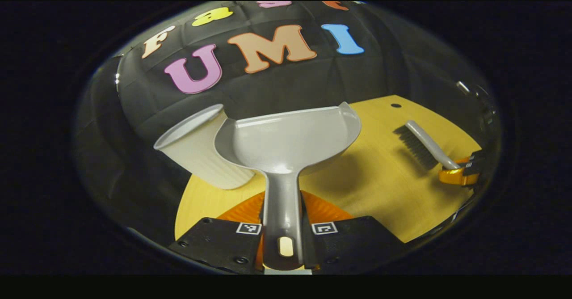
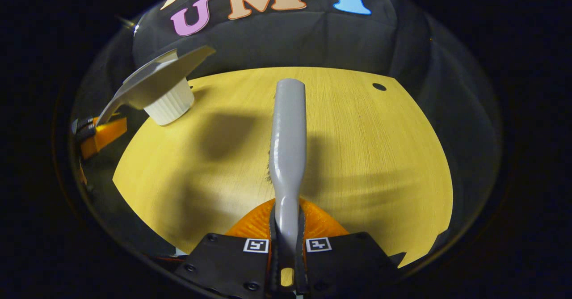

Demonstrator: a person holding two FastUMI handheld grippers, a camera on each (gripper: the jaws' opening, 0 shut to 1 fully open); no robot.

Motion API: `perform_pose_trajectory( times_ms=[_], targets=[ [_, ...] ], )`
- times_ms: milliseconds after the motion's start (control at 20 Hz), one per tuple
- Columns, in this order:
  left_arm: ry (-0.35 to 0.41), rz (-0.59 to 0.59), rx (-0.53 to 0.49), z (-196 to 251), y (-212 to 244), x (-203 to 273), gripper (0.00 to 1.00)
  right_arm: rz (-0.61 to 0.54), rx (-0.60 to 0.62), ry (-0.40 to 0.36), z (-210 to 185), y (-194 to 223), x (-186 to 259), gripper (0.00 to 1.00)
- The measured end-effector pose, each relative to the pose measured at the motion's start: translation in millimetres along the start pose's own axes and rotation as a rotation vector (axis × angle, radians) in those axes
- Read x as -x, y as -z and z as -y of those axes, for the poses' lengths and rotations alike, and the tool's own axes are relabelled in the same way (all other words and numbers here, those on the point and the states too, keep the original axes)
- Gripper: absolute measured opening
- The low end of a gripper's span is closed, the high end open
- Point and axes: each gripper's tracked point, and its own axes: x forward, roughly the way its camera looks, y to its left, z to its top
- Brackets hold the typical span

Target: Pick up the small broom and dustpan from the desktop, sweep the trash into the dustpan with the broom, and then empty the trash into the garbage bin.

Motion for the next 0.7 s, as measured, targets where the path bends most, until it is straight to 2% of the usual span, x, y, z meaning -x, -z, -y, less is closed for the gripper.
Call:
perform_pose_trajectory(
  times_ms=[100, 250, 550, 700],
  targets=[
    [0.021, -0.067, -0.004, 12.3, 30.4, -10.2, 0.26, -0.044, -0.012, 0.032, 0.7, 10.6, -6.7, 0.16],
    [0.053, -0.137, 0.007, 16.8, 52.5, -24.0, 0.28, -0.113, -0.008, 0.070, 2.3, 23.4, -13.1, 0.16],
    [0.060, -0.138, -0.003, 18.0, 55.7, -22.9, 0.28, -0.215, 0.014, 0.100, 4.6, 36.5, -12.7, 0.14],
    [0.051, -0.152, -0.029, 16.9, 61.5, -22.6, 0.27, -0.221, 0.027, 0.105, 5.7, 35.4, -13.1, 0.16]
  ],
)
